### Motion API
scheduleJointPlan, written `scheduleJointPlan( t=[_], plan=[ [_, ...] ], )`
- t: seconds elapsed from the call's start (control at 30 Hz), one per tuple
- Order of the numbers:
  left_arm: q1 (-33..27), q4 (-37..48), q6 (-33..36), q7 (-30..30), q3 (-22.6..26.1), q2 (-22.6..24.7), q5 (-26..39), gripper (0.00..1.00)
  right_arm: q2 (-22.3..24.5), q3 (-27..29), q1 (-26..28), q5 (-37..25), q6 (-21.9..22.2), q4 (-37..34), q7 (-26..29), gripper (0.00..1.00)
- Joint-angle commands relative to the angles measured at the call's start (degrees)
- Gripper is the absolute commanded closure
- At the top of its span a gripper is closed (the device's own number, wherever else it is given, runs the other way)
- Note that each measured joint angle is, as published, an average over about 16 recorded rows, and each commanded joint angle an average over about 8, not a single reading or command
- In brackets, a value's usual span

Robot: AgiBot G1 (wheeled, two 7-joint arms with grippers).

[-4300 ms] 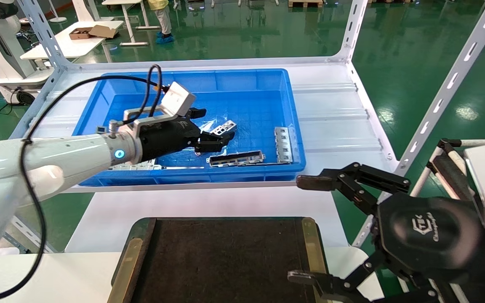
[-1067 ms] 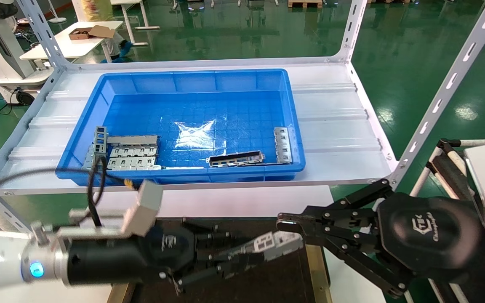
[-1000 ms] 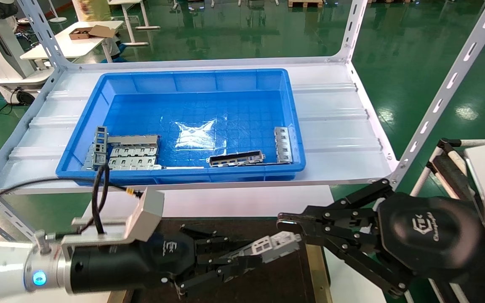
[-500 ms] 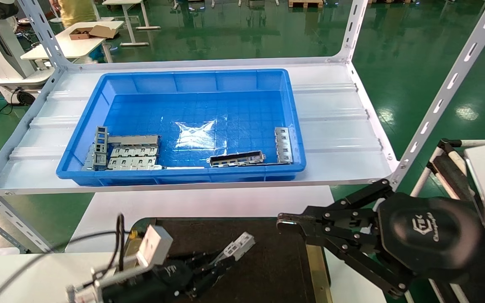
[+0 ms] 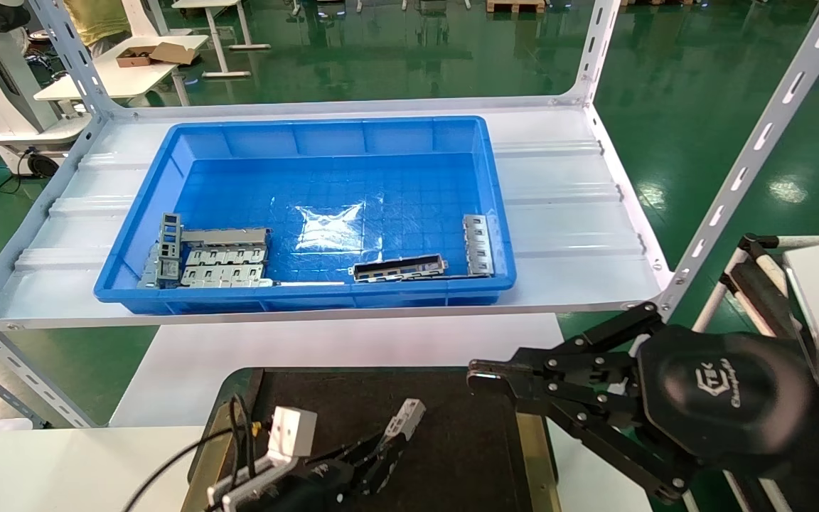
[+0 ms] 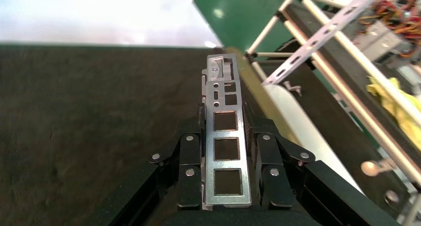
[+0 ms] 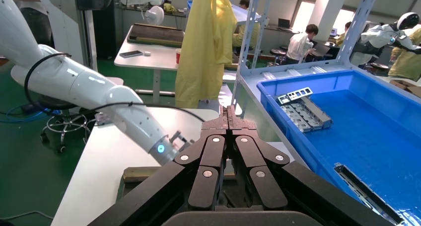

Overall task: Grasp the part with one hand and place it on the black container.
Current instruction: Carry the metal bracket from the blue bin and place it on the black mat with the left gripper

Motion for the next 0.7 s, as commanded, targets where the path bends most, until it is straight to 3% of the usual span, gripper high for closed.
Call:
scheduleJointPlan(
  t=[0.03, 0.3, 0.7],
  plan=[
    [0.57, 0.19, -2.82, -2.43, 0.9, 0.84, 1.52, 1.0, 0.0, 0.0, 0.0, 0.0, 0.0, 0.0, 0.0, 1.0],
    [0.03, 6.16, -11.83, -8.26, 3.81, 6.27, 6.59, 1.0, 0.01, -0.01, 0.0, 0.01, 0.01, 0.0, -0.01, 1.0],
    [-2.98, 16.9, -19.83, -11.64, 5.68, 13.7, 10.19, 1.0, 0.01, -0.03, 0.01, 0.02, 0.01, 0.0, -0.01, 1.0]
  ],
)
